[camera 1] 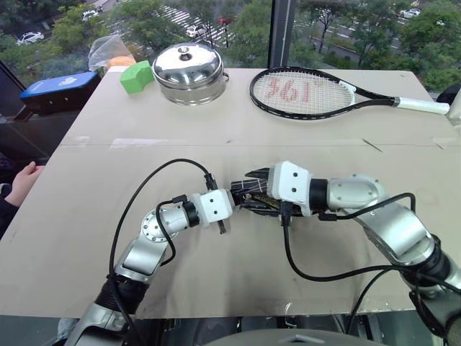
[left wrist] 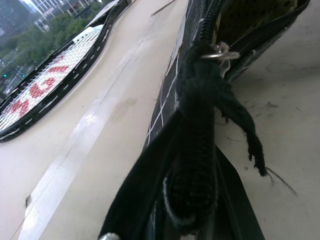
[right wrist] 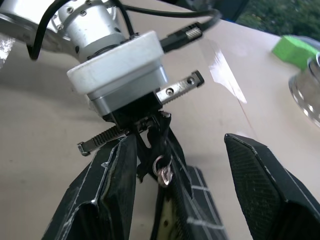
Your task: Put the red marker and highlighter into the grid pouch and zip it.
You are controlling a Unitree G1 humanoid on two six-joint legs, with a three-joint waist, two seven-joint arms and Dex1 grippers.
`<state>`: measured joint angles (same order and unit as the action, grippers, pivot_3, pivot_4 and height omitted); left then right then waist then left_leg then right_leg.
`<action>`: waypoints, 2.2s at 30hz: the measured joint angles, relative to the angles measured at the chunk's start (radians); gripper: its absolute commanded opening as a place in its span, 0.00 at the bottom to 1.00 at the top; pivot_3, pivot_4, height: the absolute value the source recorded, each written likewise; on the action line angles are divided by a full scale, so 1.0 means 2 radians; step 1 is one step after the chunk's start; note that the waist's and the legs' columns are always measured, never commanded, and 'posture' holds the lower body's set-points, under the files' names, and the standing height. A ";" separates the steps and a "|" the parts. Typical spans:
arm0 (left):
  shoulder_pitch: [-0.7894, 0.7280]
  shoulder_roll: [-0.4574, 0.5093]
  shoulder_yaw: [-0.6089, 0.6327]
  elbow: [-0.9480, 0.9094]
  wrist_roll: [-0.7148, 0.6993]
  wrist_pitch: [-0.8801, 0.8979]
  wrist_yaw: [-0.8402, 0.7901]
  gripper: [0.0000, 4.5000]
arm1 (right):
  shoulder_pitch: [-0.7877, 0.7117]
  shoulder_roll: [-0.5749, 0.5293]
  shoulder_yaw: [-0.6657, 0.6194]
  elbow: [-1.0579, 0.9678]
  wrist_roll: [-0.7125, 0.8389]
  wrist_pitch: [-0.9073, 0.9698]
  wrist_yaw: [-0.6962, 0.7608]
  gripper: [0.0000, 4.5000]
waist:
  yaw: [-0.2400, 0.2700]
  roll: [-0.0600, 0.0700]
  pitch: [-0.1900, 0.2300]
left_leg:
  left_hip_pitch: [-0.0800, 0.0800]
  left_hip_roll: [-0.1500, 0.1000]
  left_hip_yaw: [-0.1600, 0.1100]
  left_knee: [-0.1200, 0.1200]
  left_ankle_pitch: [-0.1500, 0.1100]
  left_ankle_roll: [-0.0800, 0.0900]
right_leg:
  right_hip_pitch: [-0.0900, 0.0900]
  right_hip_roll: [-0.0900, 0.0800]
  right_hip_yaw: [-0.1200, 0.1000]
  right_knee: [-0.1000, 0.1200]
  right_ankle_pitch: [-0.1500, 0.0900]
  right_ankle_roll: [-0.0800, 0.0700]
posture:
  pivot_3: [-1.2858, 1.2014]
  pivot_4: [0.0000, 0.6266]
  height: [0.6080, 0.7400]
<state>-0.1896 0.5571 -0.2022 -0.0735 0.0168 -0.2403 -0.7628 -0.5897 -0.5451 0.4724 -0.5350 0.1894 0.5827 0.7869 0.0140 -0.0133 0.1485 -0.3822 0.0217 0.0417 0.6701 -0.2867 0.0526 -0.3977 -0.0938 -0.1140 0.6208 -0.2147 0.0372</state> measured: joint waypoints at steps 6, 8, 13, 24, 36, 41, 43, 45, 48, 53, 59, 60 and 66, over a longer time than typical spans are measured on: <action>-0.001 0.000 0.000 -0.001 0.000 0.001 -0.002 0.00 | -0.039 0.030 0.016 0.052 -0.010 0.017 0.019 0.62 | 0.000 0.000 0.000 | 0.000 0.000 0.000 0.000 0.001 -0.001 | 0.000 0.000 0.000 0.000 0.000 0.000 | 0.52 0.24 1.00; -0.001 0.000 0.000 -0.001 0.000 0.001 -0.002 0.00 | -0.043 0.038 0.016 0.060 -0.010 0.028 0.022 0.62 | 0.000 0.000 0.000 | 0.000 0.000 0.000 0.000 0.001 -0.001 | 0.000 0.000 0.000 0.000 0.000 0.000 | 0.52 0.24 1.00; 0.002 0.001 0.000 -0.008 0.001 0.002 -0.002 0.00 | -0.043 0.044 0.017 0.062 -0.006 0.068 0.030 0.62 | 0.000 0.000 0.000 | 0.000 0.000 0.000 0.000 0.001 -0.001 | 0.000 0.000 0.000 0.000 0.000 0.000 | 0.52 0.24 1.00; 0.008 0.004 0.000 -0.020 0.002 0.006 -0.001 0.00 | -0.043 0.059 0.017 0.061 0.007 0.107 0.033 0.05 | 0.000 0.000 0.000 | 0.000 0.000 0.000 0.000 0.000 -0.001 | 0.000 0.000 0.000 0.000 0.000 0.000 | 0.52 0.24 1.00; 0.003 0.008 0.000 -0.037 0.003 0.029 -0.003 0.00 | -0.043 0.059 0.010 0.061 0.021 0.107 0.038 0.02 | 0.000 0.000 0.000 | 0.000 0.000 0.000 0.000 0.000 -0.001 | 0.000 0.000 0.000 0.000 0.000 0.000 | 0.52 0.24 1.00; 0.003 0.008 0.000 -0.040 0.003 0.033 -0.003 0.00 | -0.043 0.061 0.008 0.061 0.024 0.108 0.038 0.02 | 0.000 0.000 0.000 | 0.000 0.000 0.000 0.000 0.000 -0.001 | 0.000 0.000 0.000 0.000 0.000 0.000 | 0.52 0.24 1.00; 0.003 0.009 0.000 -0.045 0.003 0.033 -0.003 0.00 | -0.043 0.064 -0.004 0.063 0.038 0.113 0.042 0.02 | 0.000 0.000 0.000 | 0.000 0.000 0.000 0.000 0.000 -0.001 | 0.000 0.000 0.000 0.000 0.000 0.000 | 0.52 0.24 1.00; 0.003 0.009 0.000 -0.050 0.002 0.033 -0.003 0.00 | -0.043 0.064 -0.012 0.063 0.048 0.116 0.048 0.19 | 0.000 0.000 0.000 | 0.000 0.000 0.000 0.000 0.000 -0.001 | 0.000 0.000 0.000 0.000 0.000 0.000 | 0.52 0.24 1.00; 0.003 0.008 -0.002 -0.051 0.004 0.034 -0.003 0.00 | -0.043 0.067 -0.011 0.062 0.058 0.112 0.054 0.36 | -0.001 0.000 0.000 | 0.000 0.000 0.000 0.000 0.000 0.000 | 0.000 0.000 0.000 0.000 0.000 0.000 | 0.52 0.24 1.00; 0.003 0.008 -0.002 -0.051 0.009 0.034 -0.003 0.00 | -0.043 0.067 -0.010 0.062 0.059 0.110 0.049 0.36 | 0.000 0.000 0.000 | 0.000 0.000 0.000 0.000 0.000 0.000 | 0.000 0.000 0.000 0.000 0.000 0.000 | 0.52 0.24 1.00; 0.003 0.008 -0.002 -0.051 0.009 0.033 -0.004 0.00 | -0.043 0.068 -0.010 0.062 0.059 0.110 0.047 0.36 | 0.000 0.000 0.000 | 0.000 0.000 0.000 0.000 0.000 0.000 | 0.000 0.000 0.000 0.000 0.000 0.000 | 0.52 0.24 1.00; 0.003 0.008 -0.002 -0.051 0.009 0.033 -0.004 0.00 | -0.043 0.069 -0.010 0.062 0.059 0.110 0.045 0.36 | 0.000 0.000 0.000 | 0.000 0.000 0.000 0.000 0.000 0.000 | 0.000 0.000 0.000 0.000 0.000 0.000 | 0.52 0.24 1.00; 0.007 0.008 -0.002 -0.051 0.010 0.025 -0.004 0.00 | -0.043 0.070 -0.007 0.062 0.059 0.114 0.038 0.01 | 0.000 0.000 0.000 | 0.000 0.000 0.000 0.000 0.000 0.000 | 0.000 0.000 0.000 0.000 0.000 0.000 | 0.52 0.24 1.00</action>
<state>-0.1752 0.5734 -0.2066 -0.1748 0.0366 -0.1897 -0.7707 -0.6756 -0.4048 0.4577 -0.4102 0.3072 0.8116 0.8634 0.0134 -0.0129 0.1487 -0.3824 0.0218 0.0417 0.6699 -0.2863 0.0520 -0.3978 -0.0937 -0.1142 0.6210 -0.2146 0.0371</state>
